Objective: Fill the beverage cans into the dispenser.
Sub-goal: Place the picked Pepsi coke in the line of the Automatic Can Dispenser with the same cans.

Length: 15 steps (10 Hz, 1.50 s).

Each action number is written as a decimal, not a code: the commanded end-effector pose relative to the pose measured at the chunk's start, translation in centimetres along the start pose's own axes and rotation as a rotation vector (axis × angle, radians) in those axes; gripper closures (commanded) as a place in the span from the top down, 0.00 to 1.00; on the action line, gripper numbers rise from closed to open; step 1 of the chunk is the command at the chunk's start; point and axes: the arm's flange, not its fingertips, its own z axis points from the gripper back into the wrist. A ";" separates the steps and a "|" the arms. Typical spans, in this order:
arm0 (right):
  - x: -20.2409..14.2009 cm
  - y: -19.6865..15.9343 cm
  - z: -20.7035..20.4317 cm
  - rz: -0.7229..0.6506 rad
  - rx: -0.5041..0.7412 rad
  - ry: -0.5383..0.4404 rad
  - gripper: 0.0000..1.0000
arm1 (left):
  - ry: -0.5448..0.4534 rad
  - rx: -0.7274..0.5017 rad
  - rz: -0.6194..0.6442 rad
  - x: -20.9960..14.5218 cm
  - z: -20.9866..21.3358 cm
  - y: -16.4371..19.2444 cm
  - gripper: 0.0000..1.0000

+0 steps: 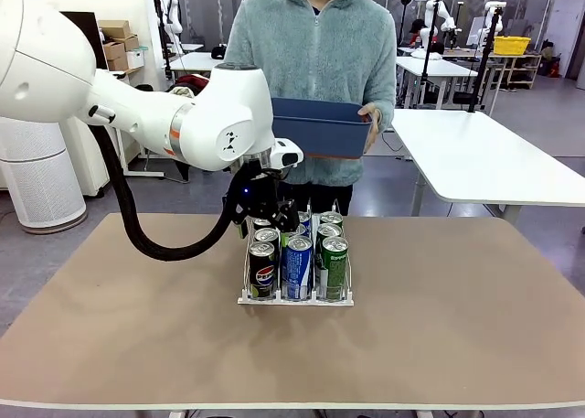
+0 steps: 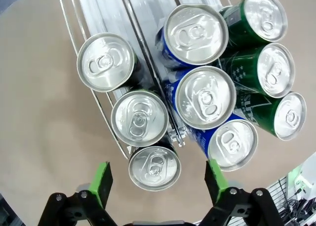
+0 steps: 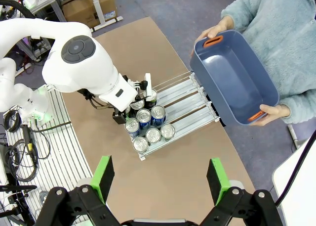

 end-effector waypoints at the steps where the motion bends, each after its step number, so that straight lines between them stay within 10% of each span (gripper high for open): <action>1: -0.1 0.0 0.0 -0.002 0.001 0.000 1.00 | -0.035 -0.059 -0.103 -0.7 3.0 2.0 1.00; 9: -0.1 0.0 0.0 -0.002 0.001 0.000 1.00 | -0.216 -0.199 -0.486 -4.8 19.9 15.4 1.00; 15: -0.1 0.0 0.0 -0.002 0.001 0.000 1.00 | -0.407 -0.117 -0.634 -6.2 30.4 18.6 1.00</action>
